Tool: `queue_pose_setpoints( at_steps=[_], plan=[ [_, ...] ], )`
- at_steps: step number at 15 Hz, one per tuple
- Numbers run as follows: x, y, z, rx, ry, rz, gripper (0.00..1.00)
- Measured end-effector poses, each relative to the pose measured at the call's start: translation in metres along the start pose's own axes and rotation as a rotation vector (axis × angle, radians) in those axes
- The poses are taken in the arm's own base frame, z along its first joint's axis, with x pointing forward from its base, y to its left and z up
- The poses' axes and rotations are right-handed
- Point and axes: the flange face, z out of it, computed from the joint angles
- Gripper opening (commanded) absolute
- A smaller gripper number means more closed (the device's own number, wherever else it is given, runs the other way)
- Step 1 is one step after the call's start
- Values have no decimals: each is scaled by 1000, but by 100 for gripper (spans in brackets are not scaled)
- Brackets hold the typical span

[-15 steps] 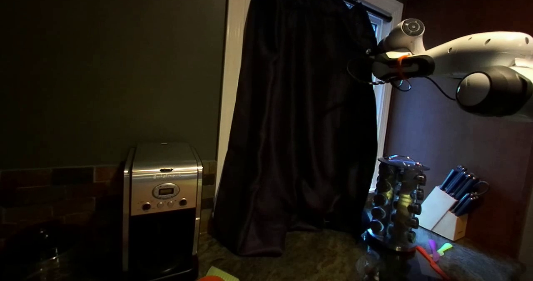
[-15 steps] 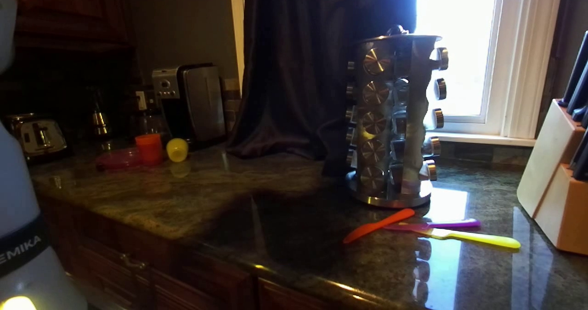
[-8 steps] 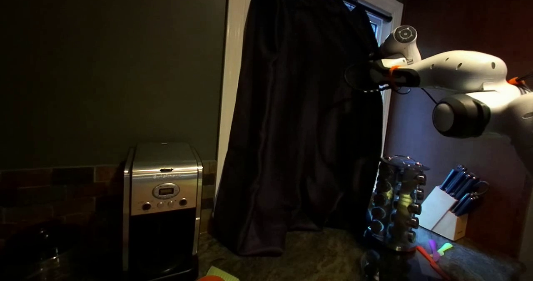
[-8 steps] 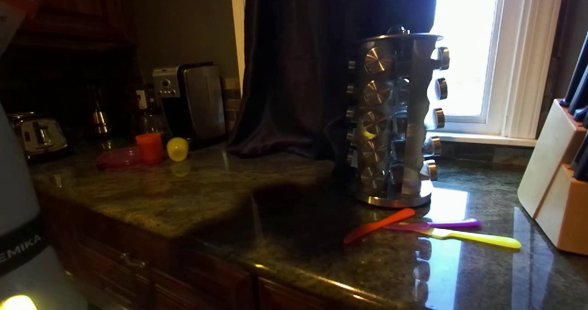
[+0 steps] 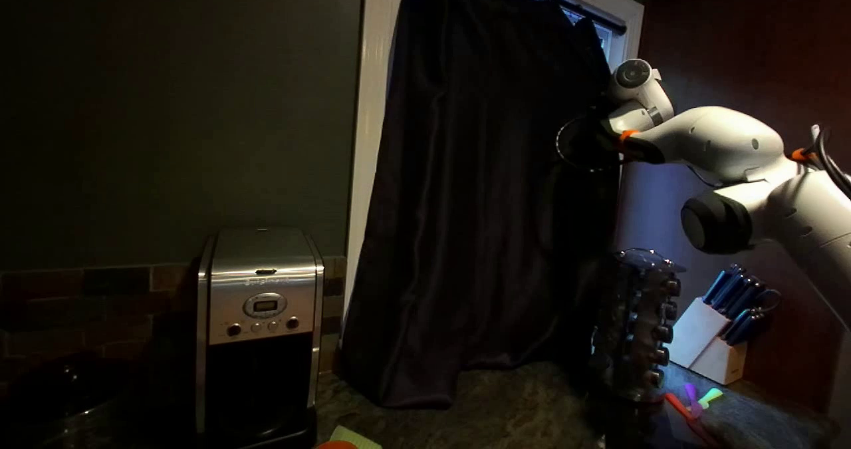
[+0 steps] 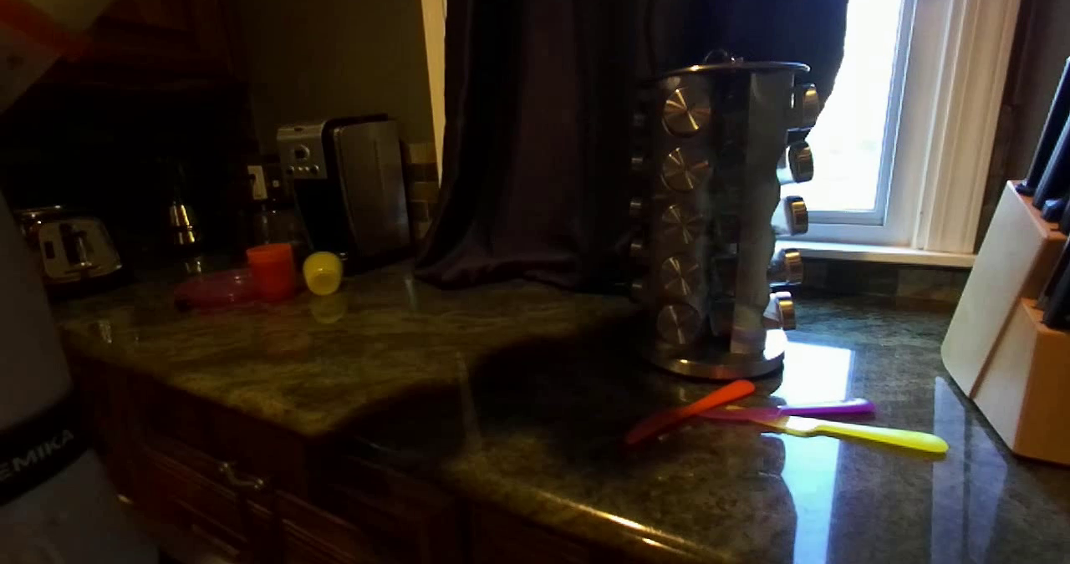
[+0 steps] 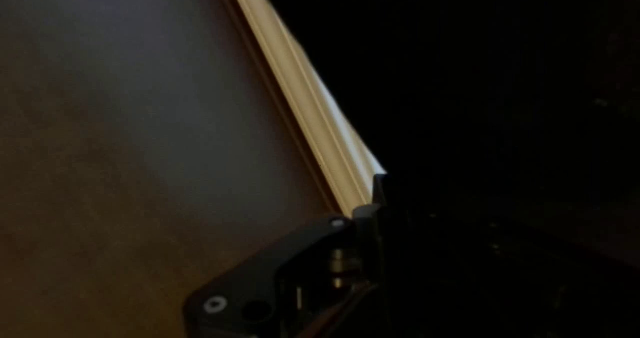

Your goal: Draw the curtain closed

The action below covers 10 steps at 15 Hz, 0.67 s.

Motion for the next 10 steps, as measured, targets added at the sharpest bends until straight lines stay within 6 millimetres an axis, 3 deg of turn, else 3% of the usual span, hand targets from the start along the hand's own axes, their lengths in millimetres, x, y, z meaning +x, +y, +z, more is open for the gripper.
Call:
queue_pose_setpoints(
  at_steps=[10],
  plan=[
    [17, 20, 6, -146, 136, 4, 2]
  ],
)
